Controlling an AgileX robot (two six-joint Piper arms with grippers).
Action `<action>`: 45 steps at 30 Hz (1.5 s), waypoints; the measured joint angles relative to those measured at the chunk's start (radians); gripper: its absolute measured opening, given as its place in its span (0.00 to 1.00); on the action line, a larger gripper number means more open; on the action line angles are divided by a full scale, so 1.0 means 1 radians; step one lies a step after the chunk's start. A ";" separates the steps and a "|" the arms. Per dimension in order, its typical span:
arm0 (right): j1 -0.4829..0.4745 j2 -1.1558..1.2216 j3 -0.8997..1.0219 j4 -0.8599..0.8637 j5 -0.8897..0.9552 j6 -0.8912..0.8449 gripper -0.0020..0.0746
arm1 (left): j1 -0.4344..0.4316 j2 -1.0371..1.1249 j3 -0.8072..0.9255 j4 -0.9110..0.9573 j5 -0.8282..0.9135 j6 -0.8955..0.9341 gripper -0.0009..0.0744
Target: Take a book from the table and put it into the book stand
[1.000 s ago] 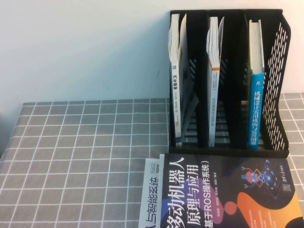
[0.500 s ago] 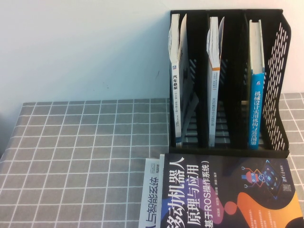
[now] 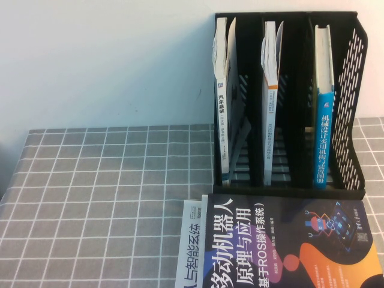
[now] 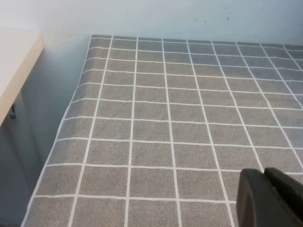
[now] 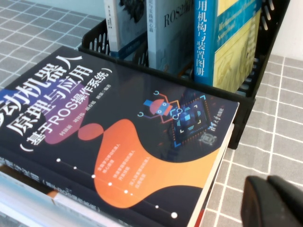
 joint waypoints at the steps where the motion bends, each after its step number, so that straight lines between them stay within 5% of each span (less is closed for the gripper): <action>1: 0.000 0.000 0.000 0.000 0.000 0.000 0.02 | 0.000 0.000 0.000 0.000 0.000 0.000 0.01; 24: 0.000 -0.015 0.000 -0.018 -0.029 0.007 0.02 | 0.000 0.000 0.000 -0.004 0.000 0.000 0.01; 35: -0.006 -0.103 0.214 -0.333 -0.557 0.198 0.02 | 0.000 0.000 0.000 -0.004 0.000 0.000 0.01; 45: -0.082 -0.165 0.291 -0.411 -0.380 0.342 0.02 | 0.000 0.000 0.000 -0.006 0.000 0.000 0.01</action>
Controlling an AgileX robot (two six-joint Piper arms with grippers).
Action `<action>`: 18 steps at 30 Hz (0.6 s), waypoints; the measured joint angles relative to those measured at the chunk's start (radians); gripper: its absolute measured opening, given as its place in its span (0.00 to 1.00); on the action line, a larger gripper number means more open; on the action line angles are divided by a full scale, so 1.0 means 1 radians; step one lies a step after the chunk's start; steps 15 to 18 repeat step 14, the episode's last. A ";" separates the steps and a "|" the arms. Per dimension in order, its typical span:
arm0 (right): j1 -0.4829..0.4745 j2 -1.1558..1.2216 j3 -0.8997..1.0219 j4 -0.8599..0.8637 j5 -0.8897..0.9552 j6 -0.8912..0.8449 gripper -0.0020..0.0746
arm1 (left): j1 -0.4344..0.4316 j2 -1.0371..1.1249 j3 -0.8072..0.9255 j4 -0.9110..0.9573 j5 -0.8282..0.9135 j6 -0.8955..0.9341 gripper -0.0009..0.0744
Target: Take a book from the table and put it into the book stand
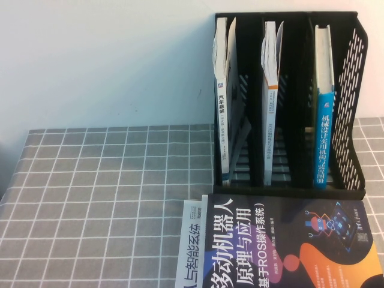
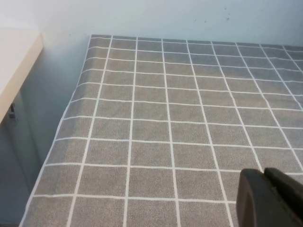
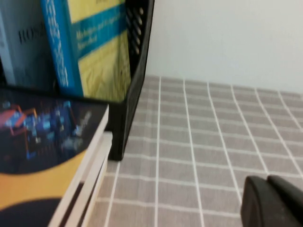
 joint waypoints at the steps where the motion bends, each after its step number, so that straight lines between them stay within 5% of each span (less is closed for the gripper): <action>1: 0.000 -0.002 0.000 -0.005 0.036 0.002 0.02 | 0.000 0.000 0.000 0.000 0.000 0.000 0.01; 18: 0.000 -0.002 -0.002 -0.038 0.116 0.011 0.02 | 0.000 0.000 0.000 0.000 0.000 0.000 0.01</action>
